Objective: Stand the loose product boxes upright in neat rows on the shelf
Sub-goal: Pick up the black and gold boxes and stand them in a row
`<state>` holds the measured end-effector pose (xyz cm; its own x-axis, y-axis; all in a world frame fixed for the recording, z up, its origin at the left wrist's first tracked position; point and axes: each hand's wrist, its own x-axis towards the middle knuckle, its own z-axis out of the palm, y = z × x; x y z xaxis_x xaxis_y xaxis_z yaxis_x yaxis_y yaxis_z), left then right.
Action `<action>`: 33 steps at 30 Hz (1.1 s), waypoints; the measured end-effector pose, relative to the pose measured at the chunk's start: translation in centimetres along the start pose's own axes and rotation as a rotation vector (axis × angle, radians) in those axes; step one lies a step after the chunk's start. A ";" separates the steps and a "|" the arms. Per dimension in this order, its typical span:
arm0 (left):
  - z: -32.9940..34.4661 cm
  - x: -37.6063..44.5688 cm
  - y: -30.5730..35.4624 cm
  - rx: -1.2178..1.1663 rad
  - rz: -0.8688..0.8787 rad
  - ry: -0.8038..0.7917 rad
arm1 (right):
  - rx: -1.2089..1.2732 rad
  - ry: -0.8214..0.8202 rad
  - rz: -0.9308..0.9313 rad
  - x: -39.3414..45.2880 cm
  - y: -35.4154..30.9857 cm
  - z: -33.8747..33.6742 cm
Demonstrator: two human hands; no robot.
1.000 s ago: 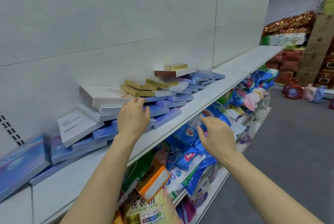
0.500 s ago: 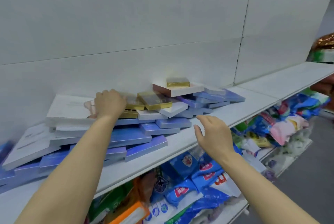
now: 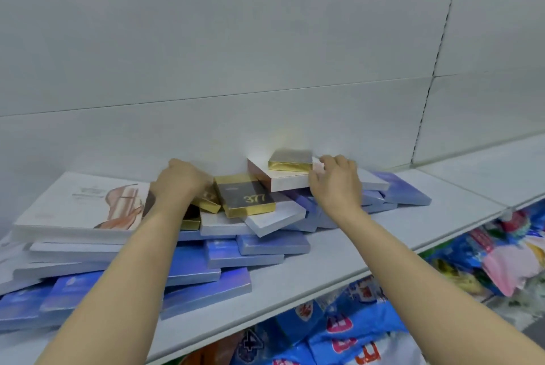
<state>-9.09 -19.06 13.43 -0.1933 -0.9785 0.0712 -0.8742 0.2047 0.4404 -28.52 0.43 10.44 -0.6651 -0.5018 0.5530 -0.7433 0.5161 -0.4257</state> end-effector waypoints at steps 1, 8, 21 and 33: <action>-0.2 -0.2 0.1 -0.021 -0.008 0.010 | -0.061 -0.086 0.040 1.6 -0.2 -0.1; -1.2 -2.4 0.0 -0.305 0.027 0.353 | -0.043 -0.524 0.141 8.1 -2.1 1.7; 0.0 -4.7 2.2 -0.660 0.189 0.508 | 0.071 -0.511 0.154 4.0 -2.0 0.9; 1.1 -5.0 0.5 -1.094 0.231 0.309 | 0.337 -0.388 0.315 1.9 -3.7 -0.2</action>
<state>-9.05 -13.99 12.34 -0.0491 -0.9154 0.3995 0.0489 0.3973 0.9164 -27.03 -2.30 13.19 -0.7875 -0.6098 0.0892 -0.4462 0.4644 -0.7650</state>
